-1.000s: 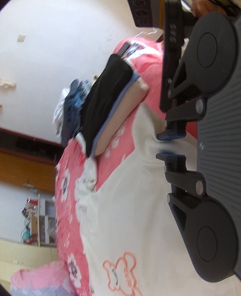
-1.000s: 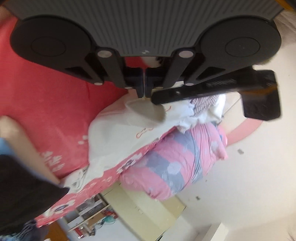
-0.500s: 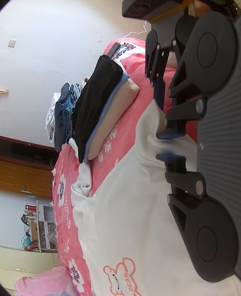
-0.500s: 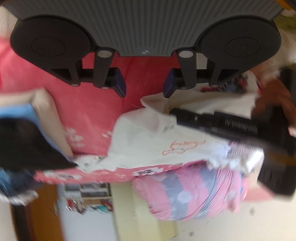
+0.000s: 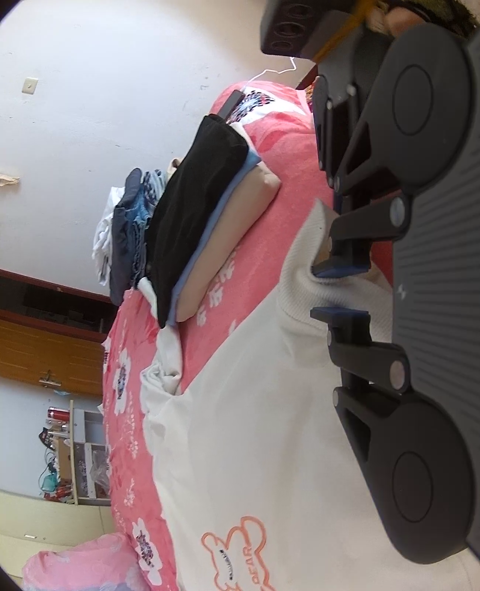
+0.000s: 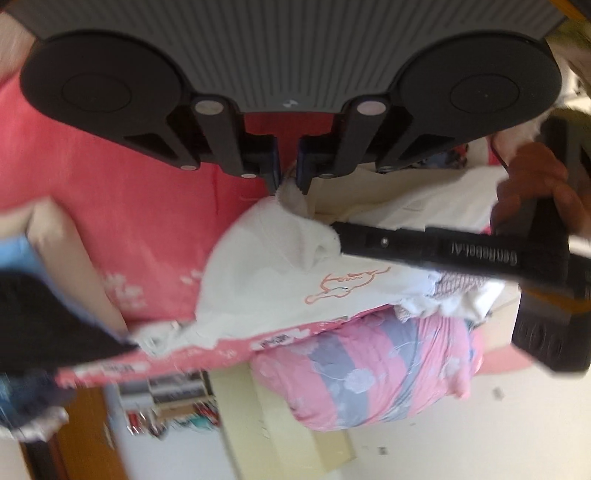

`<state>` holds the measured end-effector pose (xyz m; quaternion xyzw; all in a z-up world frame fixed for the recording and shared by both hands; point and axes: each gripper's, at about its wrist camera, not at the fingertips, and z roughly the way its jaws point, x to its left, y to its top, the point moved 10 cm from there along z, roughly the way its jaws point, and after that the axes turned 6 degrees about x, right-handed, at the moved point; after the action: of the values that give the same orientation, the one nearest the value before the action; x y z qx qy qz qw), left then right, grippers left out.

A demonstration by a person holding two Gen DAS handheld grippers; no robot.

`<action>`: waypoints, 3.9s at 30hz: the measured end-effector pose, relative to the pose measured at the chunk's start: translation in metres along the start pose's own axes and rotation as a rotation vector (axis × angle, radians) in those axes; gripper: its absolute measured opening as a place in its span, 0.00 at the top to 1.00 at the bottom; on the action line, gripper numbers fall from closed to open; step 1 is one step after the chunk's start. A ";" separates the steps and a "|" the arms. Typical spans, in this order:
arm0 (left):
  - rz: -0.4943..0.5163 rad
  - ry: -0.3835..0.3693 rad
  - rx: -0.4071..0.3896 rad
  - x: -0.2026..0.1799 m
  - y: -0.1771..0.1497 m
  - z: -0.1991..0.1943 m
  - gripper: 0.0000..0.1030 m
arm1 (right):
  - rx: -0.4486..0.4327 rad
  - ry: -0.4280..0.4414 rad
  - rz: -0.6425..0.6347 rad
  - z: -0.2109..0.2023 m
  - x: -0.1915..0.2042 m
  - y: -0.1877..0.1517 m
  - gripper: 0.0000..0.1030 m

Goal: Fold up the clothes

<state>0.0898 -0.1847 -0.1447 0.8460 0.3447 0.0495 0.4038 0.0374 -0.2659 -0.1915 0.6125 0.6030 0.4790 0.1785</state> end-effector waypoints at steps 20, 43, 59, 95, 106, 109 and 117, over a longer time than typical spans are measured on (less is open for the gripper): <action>0.087 0.058 0.080 -0.012 -0.059 -0.035 0.58 | 0.013 -0.095 0.362 -0.050 -0.064 -0.016 0.94; -0.018 0.158 0.026 0.030 -0.057 -0.019 0.54 | 0.133 -0.252 -0.072 0.053 -0.043 0.075 0.98; -0.041 0.145 0.009 0.035 -0.070 -0.036 0.53 | 0.229 -0.109 -0.081 0.008 -0.018 0.005 0.96; -0.716 0.481 -0.076 0.238 -0.182 -0.210 0.60 | 0.155 -0.075 0.298 0.004 -0.029 0.013 0.54; -0.785 0.443 -0.188 0.219 -0.176 -0.259 0.94 | 0.192 -0.050 0.248 0.000 -0.001 0.010 0.96; -0.759 0.480 -0.124 0.220 -0.187 -0.255 0.94 | 0.212 -0.035 0.246 -0.006 0.006 0.008 0.96; -0.746 0.491 -0.023 0.232 -0.206 -0.232 0.92 | 0.257 -0.064 0.315 0.001 -0.015 -0.015 0.96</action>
<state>0.0690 0.2005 -0.1823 0.6226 0.7113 0.1037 0.3094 0.0324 -0.2758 -0.2097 0.7319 0.5499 0.4003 0.0407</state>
